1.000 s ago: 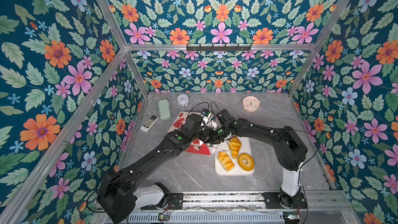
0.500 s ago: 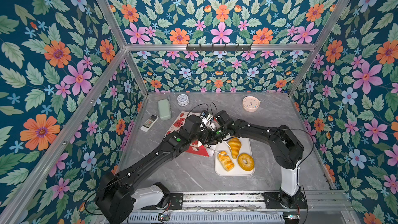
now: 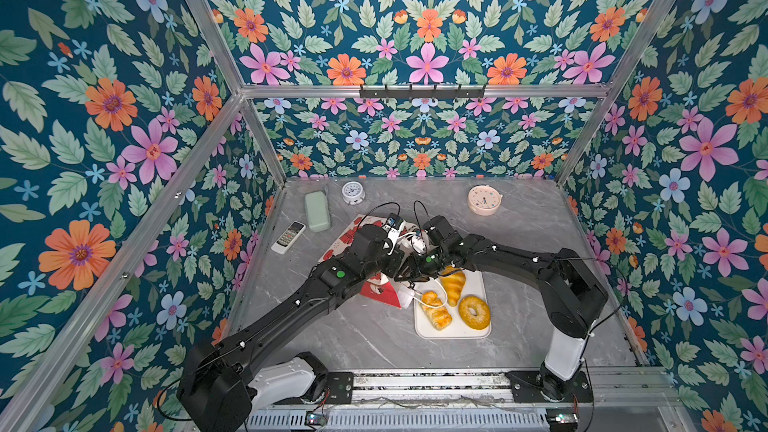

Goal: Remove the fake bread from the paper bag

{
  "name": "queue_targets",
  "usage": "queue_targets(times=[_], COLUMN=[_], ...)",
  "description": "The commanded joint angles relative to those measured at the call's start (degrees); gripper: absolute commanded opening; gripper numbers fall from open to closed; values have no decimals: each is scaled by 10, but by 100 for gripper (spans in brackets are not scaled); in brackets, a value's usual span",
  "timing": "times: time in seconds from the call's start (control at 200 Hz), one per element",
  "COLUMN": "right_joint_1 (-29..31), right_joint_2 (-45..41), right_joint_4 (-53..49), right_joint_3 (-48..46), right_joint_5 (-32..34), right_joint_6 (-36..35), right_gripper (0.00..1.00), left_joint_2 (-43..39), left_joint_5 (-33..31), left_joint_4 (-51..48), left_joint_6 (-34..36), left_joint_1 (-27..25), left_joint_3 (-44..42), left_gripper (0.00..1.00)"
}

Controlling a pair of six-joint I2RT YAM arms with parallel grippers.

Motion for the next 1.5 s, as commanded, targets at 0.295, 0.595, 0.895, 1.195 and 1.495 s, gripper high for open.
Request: queue_targets(times=[0.295, 0.595, 0.895, 1.195, 1.495], right_joint_1=[-10, -10, -10, -9, -9], right_joint_2=[-42, -76, -82, -5, -63], right_joint_4=[22, 24, 80, 166, 156], right_joint_3=[-36, -64, -67, -37, -92], right_joint_5=[20, 14, 14, -20, 1], right_joint_6=[-3, -13, 6, 43, 51], right_gripper=[0, 0, 0, 0, 0], left_joint_2=[7, 2, -1, -12, 23], left_joint_5=[-3, -10, -3, 15, 28], left_joint_4=[-12, -23, -22, -24, -129], left_joint_6=[1, 1, 1, 7, 18], left_joint_1=[0, -1, 0, 0, 0], left_joint_3=[12, 16, 19, 30, 77], left_gripper=[0, 0, 0, 0, 0])
